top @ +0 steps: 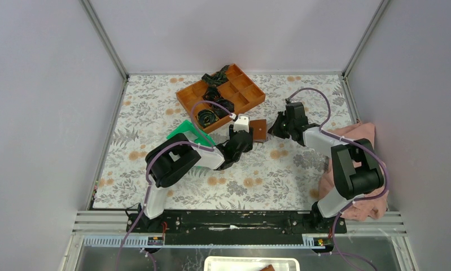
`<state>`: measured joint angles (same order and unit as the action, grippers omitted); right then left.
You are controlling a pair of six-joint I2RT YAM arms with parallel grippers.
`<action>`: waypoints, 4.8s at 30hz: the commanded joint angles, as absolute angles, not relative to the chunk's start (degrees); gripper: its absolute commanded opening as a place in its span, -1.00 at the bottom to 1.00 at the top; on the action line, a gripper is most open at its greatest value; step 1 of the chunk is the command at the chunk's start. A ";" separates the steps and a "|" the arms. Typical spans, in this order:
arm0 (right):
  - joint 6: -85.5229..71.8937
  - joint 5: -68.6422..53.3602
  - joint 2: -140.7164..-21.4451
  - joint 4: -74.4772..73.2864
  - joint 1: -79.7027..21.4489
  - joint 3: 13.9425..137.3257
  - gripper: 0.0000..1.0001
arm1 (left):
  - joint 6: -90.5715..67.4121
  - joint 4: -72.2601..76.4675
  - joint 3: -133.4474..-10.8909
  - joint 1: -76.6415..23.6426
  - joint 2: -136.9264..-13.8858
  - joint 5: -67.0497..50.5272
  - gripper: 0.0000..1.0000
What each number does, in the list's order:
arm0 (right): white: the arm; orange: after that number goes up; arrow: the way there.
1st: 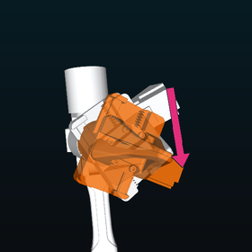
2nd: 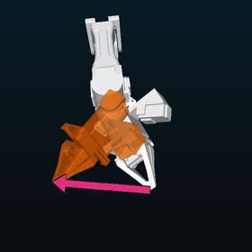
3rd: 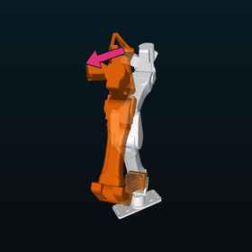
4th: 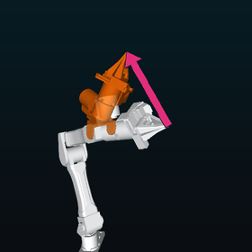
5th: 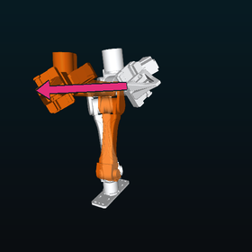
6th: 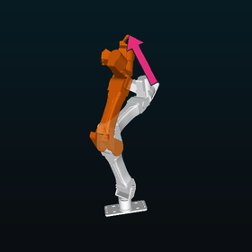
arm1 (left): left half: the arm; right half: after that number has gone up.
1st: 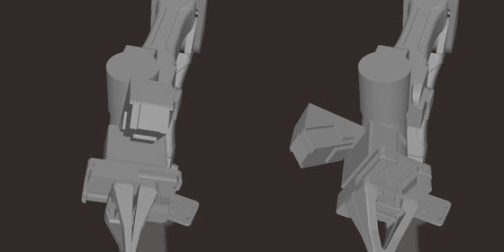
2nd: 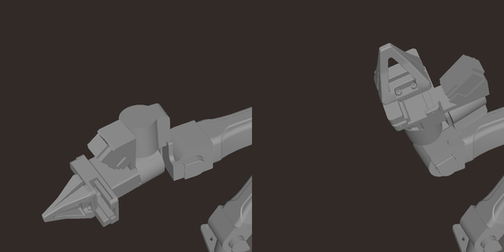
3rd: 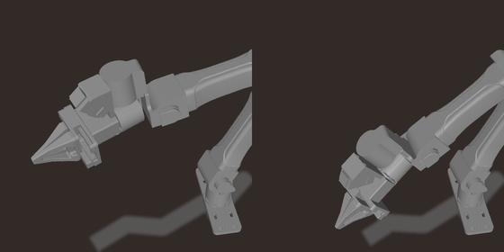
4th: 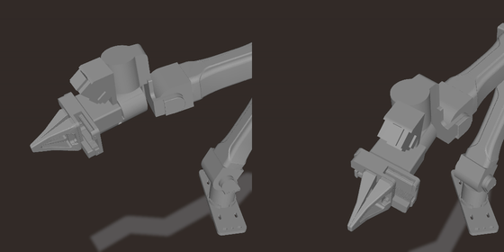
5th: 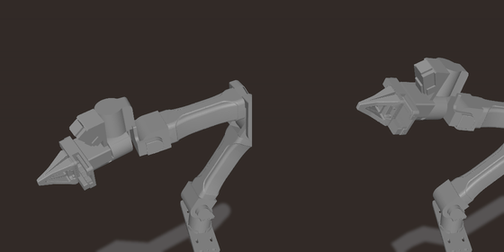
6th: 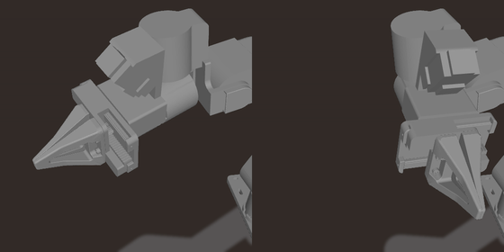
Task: Put the credit cards into the card holder
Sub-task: Open the card holder at the center of the board.
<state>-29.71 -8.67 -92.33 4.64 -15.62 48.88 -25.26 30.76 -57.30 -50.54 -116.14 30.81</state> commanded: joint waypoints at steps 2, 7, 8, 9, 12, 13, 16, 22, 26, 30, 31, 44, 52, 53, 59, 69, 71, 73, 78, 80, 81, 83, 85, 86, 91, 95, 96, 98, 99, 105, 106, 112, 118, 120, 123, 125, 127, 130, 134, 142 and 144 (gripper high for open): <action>-30.29 -9.93 -93.35 7.76 -15.05 51.76 -1.00 | -25.70 30.87 -58.36 -49.94 -117.10 30.48 0.15; -30.78 -10.48 -93.54 8.66 -14.77 51.53 -1.00 | -25.66 30.90 -58.36 -49.91 -117.24 30.40 0.15; -30.95 -10.79 -93.47 9.00 -14.69 51.38 -1.00 | -25.73 30.86 -58.36 -49.92 -117.27 30.39 0.15; -31.18 -11.06 -93.43 9.53 -14.56 51.19 -1.00 | -25.75 30.85 -58.35 -49.97 -117.31 30.35 0.15; -32.22 -12.54 -93.75 10.85 -14.13 50.80 -1.00 | -25.75 30.77 -58.31 -49.86 -117.41 30.39 0.15; -32.33 -12.66 -94.04 10.89 -14.07 50.85 -1.00 | -25.75 30.76 -58.29 -49.86 -117.45 30.37 0.15; -32.61 -12.83 -94.50 11.65 -14.01 50.48 -1.00 | -25.75 30.82 -58.12 -49.79 -117.35 30.45 0.15; -32.94 -13.10 -96.10 12.46 -14.02 50.42 -1.00 | -25.83 31.06 -57.63 -49.45 -117.28 30.44 0.15; -33.47 -14.10 -97.64 13.71 -13.97 50.13 -1.00 | -26.33 31.61 -57.18 -49.27 -117.23 29.70 0.15; -34.67 -16.07 -98.88 15.92 -13.74 49.67 -1.00 | -26.53 32.19 -56.51 -49.02 -117.01 29.12 0.15; -35.19 -16.57 -99.21 16.70 -13.65 49.43 -1.00 | -26.62 32.36 -56.18 -48.90 -116.93 28.91 0.15; -38.78 -24.46 -103.24 26.47 -13.62 48.26 -1.00 | -28.10 33.14 -54.06 -47.75 -115.32 28.00 0.15; -38.86 -26.45 -103.86 28.39 -13.56 48.16 -1.00 | -32.54 33.39 -51.57 -46.94 -111.84 30.87 0.17; -38.81 -26.41 -103.85 28.39 -13.56 48.16 -1.00 | -33.24 33.13 -51.39 -46.82 -111.56 31.30 0.17; -38.01 -26.22 -103.71 27.85 -13.60 48.28 -1.00 | -39.63 32.53 -50.39 -46.11 -110.29 33.25 0.15; -37.01 -26.66 -103.62 27.25 -13.63 48.85 -1.00 | -53.28 37.45 -48.08 -42.75 -109.85 27.02 -0.01; -36.86 -26.88 -103.56 27.03 -13.63 49.16 -1.00 | -55.59 37.63 -47.59 -42.10 -109.76 26.65 -0.11; -36.73 -26.98 -103.51 27.00 -13.62 49.38 -1.00 | -57.01 37.54 -47.34 -41.77 -109.60 26.39 -0.24; -36.10 -27.16 -103.59 26.15 -13.73 50.00 -1.00 | -55.52 30.85 -52.10 -41.48 -111.11 24.97 -0.53; -35.81 -27.08 -103.62 25.86 -13.84 50.17 -1.00 | -54.59 27.91 -54.19 -41.48 -111.98 24.32 -0.54; -35.59 -27.11 -103.64 25.66 -13.88 50.36 -1.00 | -54.13 26.32 -55.34 -41.48 -112.53 24.20 -0.54; -35.36 -27.07 -103.79 25.34 -14.12 50.66 -1.00 | -53.30 23.72 -57.20 -41.44 -113.75 24.01 -0.55; -35.22 -27.19 -103.93 25.23 -14.36 50.88 -1.00 | -52.41 21.65 -58.79 -41.48 -114.67 24.11 -0.56; -35.04 -27.24 -103.96 25.18 -14.47 51.03 -1.00 | -52.10 20.45 -59.64 -41.53 -115.19 24.35 -0.57; -34.48 -27.25 -103.98 24.55 -15.05 51.74 -1.00 | -52.24 14.70 -61.60 -41.51 -115.93 26.75 -0.63; -34.15 -27.17 -104.23 24.26 -15.45 52.03 -1.00 | -53.80 14.16 -59.86 -41.49 -114.85 29.04 -0.66; -34.11 -27.16 -104.30 24.26 -15.65 52.02 -1.00 | -53.86 14.23 -59.78 -41.48 -114.87 29.17 -0.66; -33.98 -27.16 -104.33 24.14 -15.81 52.08 -1.00 | -53.68 14.16 -60.12 -41.56 -115.15 28.91 -0.68; -33.82 -27.16 -104.33 23.98 -15.94 52.20 -1.00 | -53.51 14.10 -60.57 -41.49 -115.49 28.54 -0.69; -32.51 -27.23 -104.03 22.96 -16.24 52.38 -1.00 | -50.45 10.35 -65.42 -41.50 -118.58 26.18 -0.77; -32.40 -27.39 -103.89 23.06 -16.33 52.40 -1.00 | -50.19 10.26 -65.61 -41.49 -118.79 25.81 -0.77; -32.69 -28.91 -103.50 24.95 -17.11 52.43 -1.00 | -48.93 10.66 -65.56 -41.31 -119.40 23.30 -0.78; -32.07 -29.01 -101.57 24.52 -17.39 52.35 -1.00 | -47.21 12.70 -65.18 -41.30 -119.91 18.36 -0.79; -31.33 -28.54 -100.75 23.40 -17.39 52.25 -1.00 | -46.88 13.27 -64.80 -41.32 -119.80 16.94 -0.80; -30.54 -27.92 -99.42 21.68 -17.45 51.96 -1.00 | -46.46 14.88 -63.47 -41.46 -119.31 14.51 -0.80; -29.97 -27.50 -98.35 20.40 -17.62 51.74 -1.00 | -45.97 15.48 -63.01 -41.79 -119.27 12.95 -0.81; -29.53 -26.98 -97.19 19.38 -17.88 51.57 -1.00 | -45.27 15.89 -62.76 -42.40 -119.14 11.89 -0.81; -28.59 -26.06 -95.67 17.40 -18.27 51.27 -1.00 | -44.54 15.94 -62.56 -43.54 -118.94 11.10 -0.81; -26.83 -24.66 -93.43 14.10 -18.94 50.87 -1.00 | -44.54 16.57 -61.76 -44.91 -118.63 10.40 -0.80; -25.64 -23.66 -92.93 12.20 -20.28 49.02 -1.00 | -45.17 18.46 -60.05 -46.19 -118.74 9.30 -0.78; -25.51 -23.64 -93.38 11.80 -20.46 48.86 -1.00 | -45.18 19.47 -59.48 -46.24 -118.72 8.90 -0.78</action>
